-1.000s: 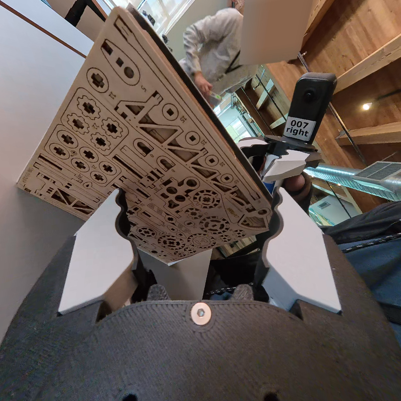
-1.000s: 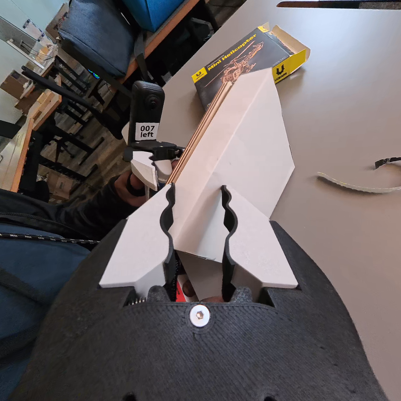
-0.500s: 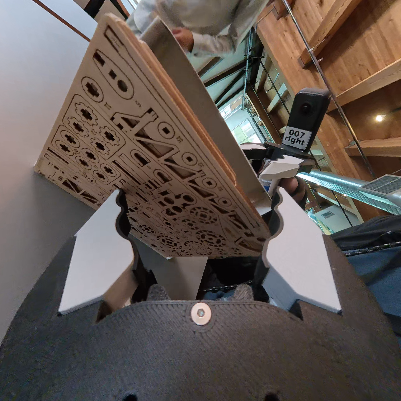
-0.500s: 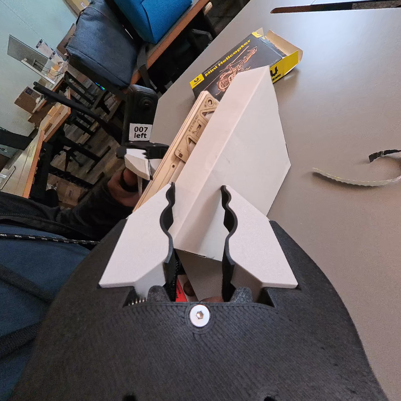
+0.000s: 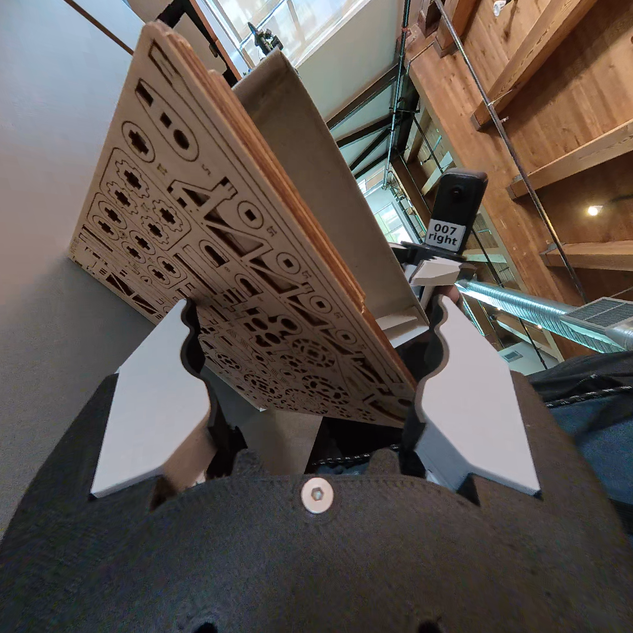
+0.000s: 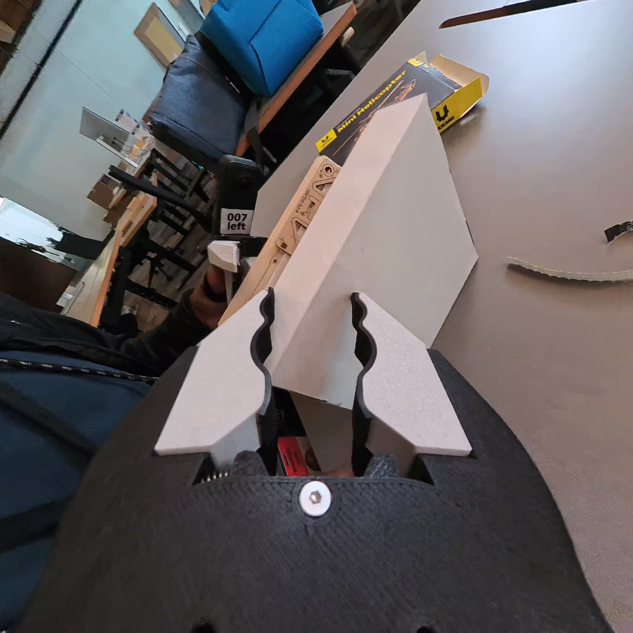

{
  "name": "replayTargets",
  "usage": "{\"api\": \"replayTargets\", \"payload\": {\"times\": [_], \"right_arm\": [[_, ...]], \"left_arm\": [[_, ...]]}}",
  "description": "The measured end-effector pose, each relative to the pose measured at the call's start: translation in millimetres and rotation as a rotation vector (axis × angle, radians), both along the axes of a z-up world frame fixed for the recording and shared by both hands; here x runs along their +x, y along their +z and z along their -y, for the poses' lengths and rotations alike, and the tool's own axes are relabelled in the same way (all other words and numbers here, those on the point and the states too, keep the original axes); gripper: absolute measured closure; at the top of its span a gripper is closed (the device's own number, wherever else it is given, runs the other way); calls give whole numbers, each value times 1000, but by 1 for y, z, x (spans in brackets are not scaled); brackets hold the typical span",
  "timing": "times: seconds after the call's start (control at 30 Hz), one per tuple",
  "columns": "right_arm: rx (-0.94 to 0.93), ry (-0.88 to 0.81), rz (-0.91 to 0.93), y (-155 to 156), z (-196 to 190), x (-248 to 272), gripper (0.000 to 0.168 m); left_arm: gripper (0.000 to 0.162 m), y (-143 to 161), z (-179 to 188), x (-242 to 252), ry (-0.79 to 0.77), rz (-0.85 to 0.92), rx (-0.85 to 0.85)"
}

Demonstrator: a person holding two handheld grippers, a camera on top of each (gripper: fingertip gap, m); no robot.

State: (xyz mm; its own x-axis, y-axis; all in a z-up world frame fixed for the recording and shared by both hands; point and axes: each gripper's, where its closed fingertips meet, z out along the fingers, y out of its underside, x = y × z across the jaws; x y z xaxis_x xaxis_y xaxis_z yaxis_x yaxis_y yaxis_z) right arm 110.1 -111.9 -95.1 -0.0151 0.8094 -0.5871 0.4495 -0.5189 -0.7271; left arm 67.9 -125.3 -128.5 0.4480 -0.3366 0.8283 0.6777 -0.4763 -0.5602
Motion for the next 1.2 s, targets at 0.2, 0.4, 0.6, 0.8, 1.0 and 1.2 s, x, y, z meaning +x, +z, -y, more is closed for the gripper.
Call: {"api": "replayTargets", "payload": {"times": [0.2, 0.4, 0.6, 0.8, 1.0, 1.2], "right_arm": [[-41, 45, -88, 3, 8, 6, 113], [-15, 84, -159, 0, 16, 19, 99], [32, 115, -202, -4, 28, 22, 87], [128, 117, -167, -17, 38, 15, 80], [233, 34, -138, -24, 33, 6, 90], [232, -50, -165, -20, 22, 9, 98]], "left_arm": [[29, 1, 0, 0, 12, 11, 7], [28, 2, -2, 0, 21, 12, 8], [29, 2, -3, 1, 30, 12, 11], [29, 2, -3, 0, 36, 18, 12], [29, 2, -2, 0, 35, 16, 8], [28, -3, 0, -2, 41, 17, -6]]}}
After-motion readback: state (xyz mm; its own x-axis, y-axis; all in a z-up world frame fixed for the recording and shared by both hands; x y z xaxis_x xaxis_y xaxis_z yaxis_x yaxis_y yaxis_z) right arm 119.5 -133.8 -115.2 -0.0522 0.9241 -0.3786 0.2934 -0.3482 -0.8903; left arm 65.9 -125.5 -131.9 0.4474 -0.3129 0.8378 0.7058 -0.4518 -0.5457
